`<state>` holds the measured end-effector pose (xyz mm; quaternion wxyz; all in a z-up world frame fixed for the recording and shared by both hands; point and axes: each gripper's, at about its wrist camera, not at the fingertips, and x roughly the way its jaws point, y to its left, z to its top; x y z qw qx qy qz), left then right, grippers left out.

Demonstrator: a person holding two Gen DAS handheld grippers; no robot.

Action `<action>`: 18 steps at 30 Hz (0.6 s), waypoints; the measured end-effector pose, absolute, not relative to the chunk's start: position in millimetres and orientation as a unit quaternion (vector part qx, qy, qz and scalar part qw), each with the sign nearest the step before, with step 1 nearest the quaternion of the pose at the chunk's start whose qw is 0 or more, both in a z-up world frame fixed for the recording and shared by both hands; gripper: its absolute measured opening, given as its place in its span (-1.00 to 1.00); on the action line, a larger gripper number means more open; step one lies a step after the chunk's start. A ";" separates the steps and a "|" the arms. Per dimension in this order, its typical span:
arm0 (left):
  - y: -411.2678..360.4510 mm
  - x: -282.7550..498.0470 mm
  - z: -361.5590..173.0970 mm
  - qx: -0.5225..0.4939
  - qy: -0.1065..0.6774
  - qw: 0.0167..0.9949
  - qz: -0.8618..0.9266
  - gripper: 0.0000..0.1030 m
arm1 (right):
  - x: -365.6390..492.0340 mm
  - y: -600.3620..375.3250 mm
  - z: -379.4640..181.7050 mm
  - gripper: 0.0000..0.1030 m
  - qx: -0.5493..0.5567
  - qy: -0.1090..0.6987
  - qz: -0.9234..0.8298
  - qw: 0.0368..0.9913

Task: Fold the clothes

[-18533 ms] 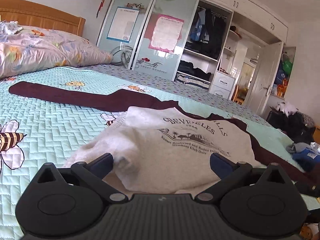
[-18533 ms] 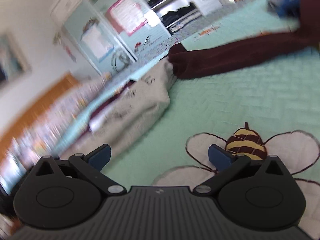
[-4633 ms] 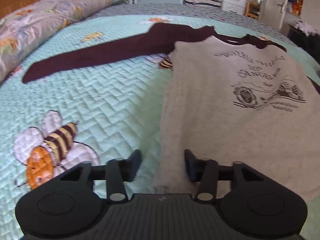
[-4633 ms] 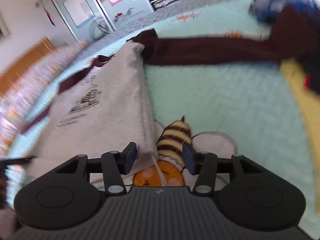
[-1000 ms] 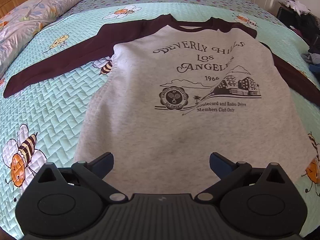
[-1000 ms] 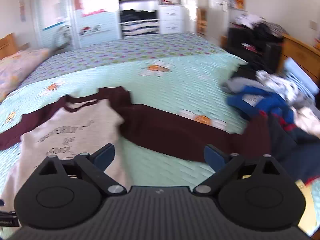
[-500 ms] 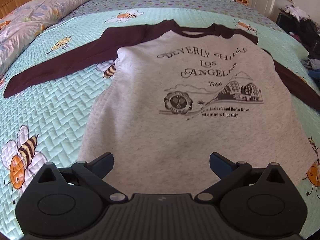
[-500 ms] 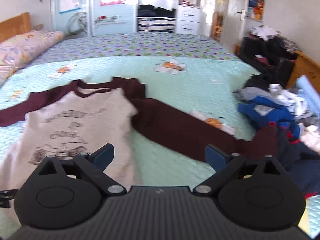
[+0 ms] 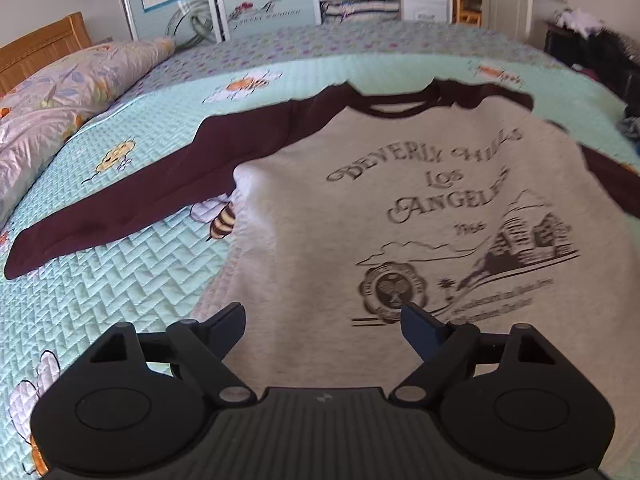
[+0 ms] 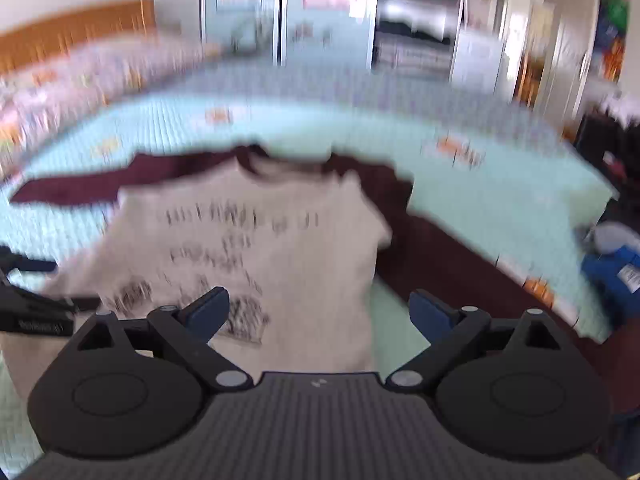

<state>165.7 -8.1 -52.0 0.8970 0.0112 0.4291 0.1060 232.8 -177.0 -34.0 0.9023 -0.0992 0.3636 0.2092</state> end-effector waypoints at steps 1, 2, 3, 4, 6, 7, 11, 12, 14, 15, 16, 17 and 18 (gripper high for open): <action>-6.3 171.2 -55.3 0.011 0.443 0.890 0.109 0.76 | 241.6 -171.8 -38.5 0.87 -0.106 0.382 0.206 0.894; -4.4 176.7 -58.5 0.012 0.458 0.882 0.112 0.85 | 248.2 -166.6 -42.9 0.86 -0.116 0.393 0.197 0.891; -2.4 181.6 -61.8 0.010 0.471 0.875 0.114 0.86 | 254.0 -161.1 -47.8 0.86 -0.130 0.402 0.181 0.888; 0.0 185.8 -65.0 0.005 0.483 0.868 0.115 0.86 | 259.9 -156.8 -52.4 0.86 -0.141 0.410 0.165 0.886; 6.4 193.3 -69.5 -0.019 0.504 0.857 0.109 0.86 | 267.4 -152.6 -58.3 0.86 -0.141 0.417 0.153 0.885; 9.7 195.3 -70.2 -0.033 0.506 0.855 0.105 0.86 | 269.0 -152.4 -58.9 0.86 -0.135 0.418 0.155 0.885; 14.6 202.2 -81.9 -0.021 0.503 0.857 0.110 0.96 | 261.7 -150.7 -64.1 0.87 -0.131 0.391 0.176 0.894; 15.9 203.4 -89.3 -0.020 0.505 0.856 0.108 0.99 | 261.3 -151.5 -68.9 0.88 -0.126 0.392 0.188 0.891; 21.0 201.3 -94.3 -0.035 0.501 0.858 0.104 0.99 | 277.7 -157.3 -98.9 0.91 -0.123 0.445 0.198 0.865; 22.6 199.6 -94.1 -0.039 0.499 0.860 0.102 0.99 | 283.6 -162.5 -116.7 0.91 -0.119 0.471 0.198 0.852; 22.6 197.9 -93.4 -0.037 0.498 0.861 0.100 0.99 | 283.3 -169.6 -134.0 1.00 -0.111 0.486 0.195 0.845; 22.8 196.1 -93.5 -0.034 0.496 0.862 0.097 0.99 | 280.6 -175.3 -143.5 1.00 -0.105 0.488 0.197 0.844; 23.3 194.3 -93.7 -0.033 0.495 0.863 0.095 0.99 | 275.2 -179.4 -143.7 1.00 -0.102 0.476 0.205 0.849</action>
